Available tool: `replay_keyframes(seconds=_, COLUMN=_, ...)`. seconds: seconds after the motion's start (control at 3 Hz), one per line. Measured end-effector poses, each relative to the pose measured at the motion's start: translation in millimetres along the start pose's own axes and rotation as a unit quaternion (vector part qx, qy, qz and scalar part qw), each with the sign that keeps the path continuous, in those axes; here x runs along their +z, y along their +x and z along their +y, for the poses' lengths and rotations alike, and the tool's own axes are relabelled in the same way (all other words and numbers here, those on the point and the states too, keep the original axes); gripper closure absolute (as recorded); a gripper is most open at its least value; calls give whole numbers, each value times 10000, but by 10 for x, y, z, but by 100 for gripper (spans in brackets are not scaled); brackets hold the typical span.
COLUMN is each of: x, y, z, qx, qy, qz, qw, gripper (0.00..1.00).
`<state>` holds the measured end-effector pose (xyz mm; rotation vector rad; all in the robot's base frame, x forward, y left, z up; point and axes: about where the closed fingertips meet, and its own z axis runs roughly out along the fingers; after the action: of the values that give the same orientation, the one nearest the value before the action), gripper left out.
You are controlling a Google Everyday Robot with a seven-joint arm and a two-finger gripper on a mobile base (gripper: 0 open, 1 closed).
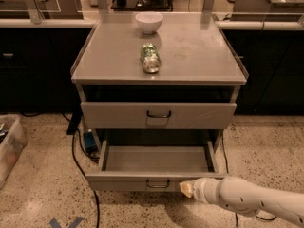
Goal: Close middle drawer
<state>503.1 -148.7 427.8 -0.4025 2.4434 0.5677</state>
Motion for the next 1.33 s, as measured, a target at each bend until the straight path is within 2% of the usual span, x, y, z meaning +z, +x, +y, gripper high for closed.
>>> replay_keyframes(seconds=0.33, x=185, y=-166, z=-110, qx=43, qy=131, qz=-166, qw=9998, gripper=100)
replay_keyframes(seconds=0.67, x=432, y=-339, z=-232, qx=217, qy=232, qz=-428, qw=9986, gripper=100)
replay_keyframes(seconds=1.0, x=432, y=-339, z=-232, qx=218, qy=234, qz=-430, qw=9986, gripper=100)
replay_keyframes(seconds=1.33, x=440, y=-453, z=-305, qx=349, qy=420, qz=-678, qw=9962, gripper=100)
